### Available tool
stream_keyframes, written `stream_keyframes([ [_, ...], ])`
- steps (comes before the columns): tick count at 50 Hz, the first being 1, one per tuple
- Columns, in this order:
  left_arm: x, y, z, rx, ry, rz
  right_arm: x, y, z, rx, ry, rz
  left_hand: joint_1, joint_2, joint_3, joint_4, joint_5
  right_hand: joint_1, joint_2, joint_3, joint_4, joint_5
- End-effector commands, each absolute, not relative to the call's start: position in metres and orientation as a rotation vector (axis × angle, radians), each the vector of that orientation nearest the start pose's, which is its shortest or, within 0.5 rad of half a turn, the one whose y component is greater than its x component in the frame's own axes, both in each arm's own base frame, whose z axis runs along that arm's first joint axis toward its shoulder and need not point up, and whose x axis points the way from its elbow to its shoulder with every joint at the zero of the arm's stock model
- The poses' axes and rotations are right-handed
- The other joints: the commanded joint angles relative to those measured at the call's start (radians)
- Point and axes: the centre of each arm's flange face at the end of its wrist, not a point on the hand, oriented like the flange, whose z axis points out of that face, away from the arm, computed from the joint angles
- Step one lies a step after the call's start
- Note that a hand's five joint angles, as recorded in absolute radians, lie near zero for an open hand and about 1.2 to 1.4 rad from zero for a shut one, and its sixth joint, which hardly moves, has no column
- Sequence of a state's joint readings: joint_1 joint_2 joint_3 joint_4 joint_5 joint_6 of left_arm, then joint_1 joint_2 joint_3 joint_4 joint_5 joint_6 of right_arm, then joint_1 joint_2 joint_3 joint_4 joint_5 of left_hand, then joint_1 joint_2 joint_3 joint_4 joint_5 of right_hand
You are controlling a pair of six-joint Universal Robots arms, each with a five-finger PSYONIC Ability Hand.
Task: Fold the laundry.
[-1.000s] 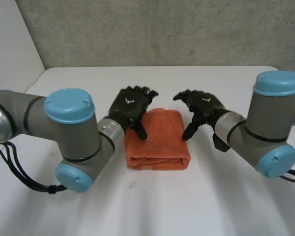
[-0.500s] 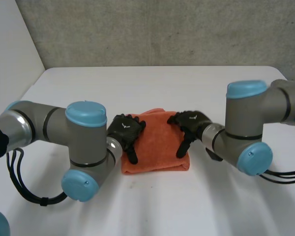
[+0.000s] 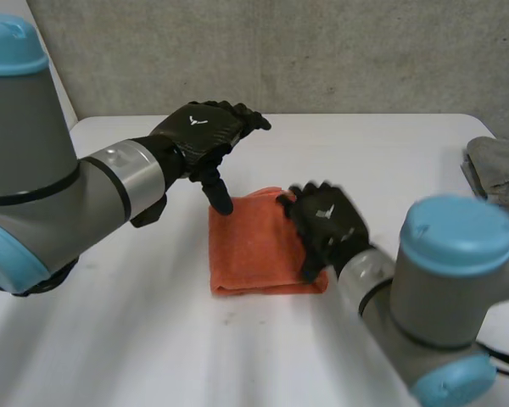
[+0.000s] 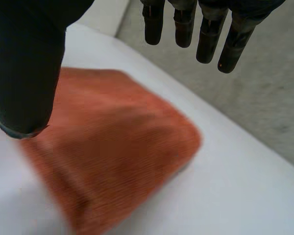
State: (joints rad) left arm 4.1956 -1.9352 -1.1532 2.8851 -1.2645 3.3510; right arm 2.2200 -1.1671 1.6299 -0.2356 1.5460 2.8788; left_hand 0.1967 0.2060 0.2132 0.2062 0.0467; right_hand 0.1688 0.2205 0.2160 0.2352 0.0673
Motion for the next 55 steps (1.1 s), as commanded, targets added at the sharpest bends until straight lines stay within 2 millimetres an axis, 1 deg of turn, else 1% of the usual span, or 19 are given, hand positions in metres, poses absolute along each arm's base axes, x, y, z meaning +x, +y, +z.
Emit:
stream_keyframes([
  [1,-0.319,-0.24,0.285,1.347,2.543,-2.128,0.34,-0.181,0.139,-1.137,1.962,-1.746,0.046,0.037,0.03,0.037,0.022,0.006,-0.046,-0.041,-0.061,-0.067],
  [2,-0.32,-0.24,0.285,1.348,2.545,-2.126,0.342,-0.182,0.132,-1.16,1.952,-1.761,0.046,0.037,0.03,0.037,0.022,0.006,-0.046,-0.041,-0.061,-0.067],
  [8,-0.322,-0.238,0.281,1.359,2.554,-2.113,0.347,-0.188,0.116,-1.266,1.928,-1.811,0.046,0.037,0.03,0.037,0.022,0.006,-0.046,-0.041,-0.061,-0.067],
  [9,-0.321,-0.239,0.281,1.357,2.556,-2.111,0.348,-0.19,0.11,-1.291,1.933,-1.812,0.046,0.037,0.03,0.037,0.022,0.006,-0.046,-0.041,-0.061,-0.067],
  [12,-0.322,-0.239,0.279,1.36,2.559,-2.106,0.35,-0.192,0.105,-1.314,1.929,-1.812,0.046,0.037,0.03,0.037,0.022,0.01,-0.042,-0.037,-0.056,-0.063],
  [13,-0.322,-0.239,0.278,1.36,2.561,-2.104,0.351,-0.194,0.102,-1.313,1.935,-1.807,0.046,0.037,0.03,0.037,0.022,0.071,0.019,0.024,0.005,-0.002],
  [18,-0.322,-0.239,0.278,1.359,2.563,-2.104,0.357,-0.2,0.098,-1.312,1.922,-1.828,0.046,0.037,0.03,0.037,0.022,0.192,0.14,0.145,0.126,0.119],
  [21,-0.322,-0.239,0.278,1.355,2.564,-2.104,0.359,-0.203,0.1,-1.305,1.906,-1.849,0.046,0.037,0.03,0.037,0.022,0.271,0.219,0.224,0.205,0.198],
  [37,-0.322,-0.239,0.277,1.353,2.572,-2.1,0.374,-0.22,0.101,-1.305,1.867,-1.902,0.052,0.043,0.036,0.043,0.028,0.321,0.27,0.274,0.255,0.248],
  [42,-0.322,-0.239,0.276,1.347,2.583,-2.096,0.377,-0.223,0.096,-1.316,1.865,-1.904,0.052,0.043,0.036,0.043,0.028,0.351,0.299,0.303,0.284,0.278],
  [44,-0.322,-0.239,0.276,1.341,2.589,-2.098,0.378,-0.225,0.09,-1.329,1.871,-1.897,0.052,0.043,0.036,0.043,0.028,0.441,0.389,0.394,0.375,0.368],
  [47,-0.321,-0.24,0.275,1.325,2.604,-2.096,0.379,-0.226,0.089,-1.339,1.87,-1.903,0.055,0.046,0.039,0.045,0.03,0.544,0.492,0.497,0.478,0.471],
  [52,-0.321,-0.24,0.275,1.325,2.608,-2.097,0.383,-0.231,0.095,-1.324,1.848,-1.934,0.061,0.052,0.044,0.051,0.036,0.834,0.783,0.787,0.768,0.761],
  [55,-0.321,-0.241,0.275,1.318,2.61,-2.097,0.385,-0.235,0.098,-1.315,1.836,-1.952,0.061,0.052,0.044,0.051,0.036,0.926,0.874,0.879,0.859,0.853],
])
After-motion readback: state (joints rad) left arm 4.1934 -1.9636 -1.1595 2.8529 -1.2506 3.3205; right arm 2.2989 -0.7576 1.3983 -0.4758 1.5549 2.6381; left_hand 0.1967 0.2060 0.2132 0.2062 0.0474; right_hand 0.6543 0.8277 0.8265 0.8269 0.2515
